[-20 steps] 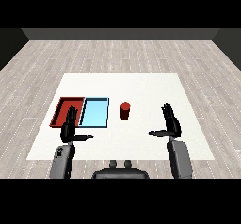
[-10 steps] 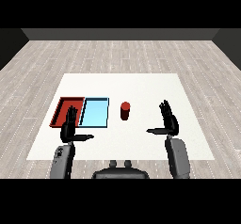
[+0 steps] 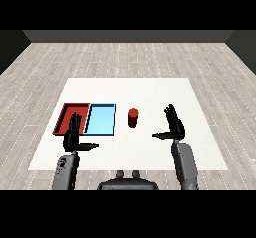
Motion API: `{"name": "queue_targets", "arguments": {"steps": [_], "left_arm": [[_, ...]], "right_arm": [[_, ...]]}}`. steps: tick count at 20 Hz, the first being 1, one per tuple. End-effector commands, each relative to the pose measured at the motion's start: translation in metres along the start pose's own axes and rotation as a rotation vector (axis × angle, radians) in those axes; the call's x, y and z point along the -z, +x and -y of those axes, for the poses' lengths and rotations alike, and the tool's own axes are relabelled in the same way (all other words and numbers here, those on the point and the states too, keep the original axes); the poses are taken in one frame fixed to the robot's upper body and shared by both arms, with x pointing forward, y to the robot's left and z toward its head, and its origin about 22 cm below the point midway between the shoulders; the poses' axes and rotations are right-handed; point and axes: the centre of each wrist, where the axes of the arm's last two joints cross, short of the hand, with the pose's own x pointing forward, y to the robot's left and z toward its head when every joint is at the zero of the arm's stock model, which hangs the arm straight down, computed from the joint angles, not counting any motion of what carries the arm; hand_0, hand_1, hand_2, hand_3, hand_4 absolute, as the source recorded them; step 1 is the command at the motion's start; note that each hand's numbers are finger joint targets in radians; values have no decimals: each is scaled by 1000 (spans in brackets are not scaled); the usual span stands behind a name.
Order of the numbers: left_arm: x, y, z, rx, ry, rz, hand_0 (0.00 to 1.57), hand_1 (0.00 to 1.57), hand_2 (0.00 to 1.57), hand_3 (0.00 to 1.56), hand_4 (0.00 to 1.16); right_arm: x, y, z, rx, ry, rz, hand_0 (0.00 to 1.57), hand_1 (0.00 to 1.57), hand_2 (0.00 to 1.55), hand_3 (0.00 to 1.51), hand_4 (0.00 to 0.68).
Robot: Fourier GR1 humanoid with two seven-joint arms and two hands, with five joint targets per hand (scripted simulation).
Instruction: Pick the red can and put it in the red box
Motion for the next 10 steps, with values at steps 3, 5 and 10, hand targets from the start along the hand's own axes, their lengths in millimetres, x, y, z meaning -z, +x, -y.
{"name": "queue_targets", "arguments": {"steps": [3, 5, 10], "left_arm": [[11, 4, -11, -12, 6, 13, 0, 0, 0, 0, 0], [9, 0, -3, -15, -2, 9, 0, 0, 0, 0, 0], [-3, 19, 2, -20, 14, 11, 0, 0, 0, 0, 0]], "right_arm": [[8, -24, -12, 16, 19, -34, 0, 0, 0, 0, 0], [13, -11, -25, 28, 28, -46, 0, 0, 0, 0, 0], [11, -57, -36, 74, 44, -66, 0, 0, 0, 0, 0]]}}
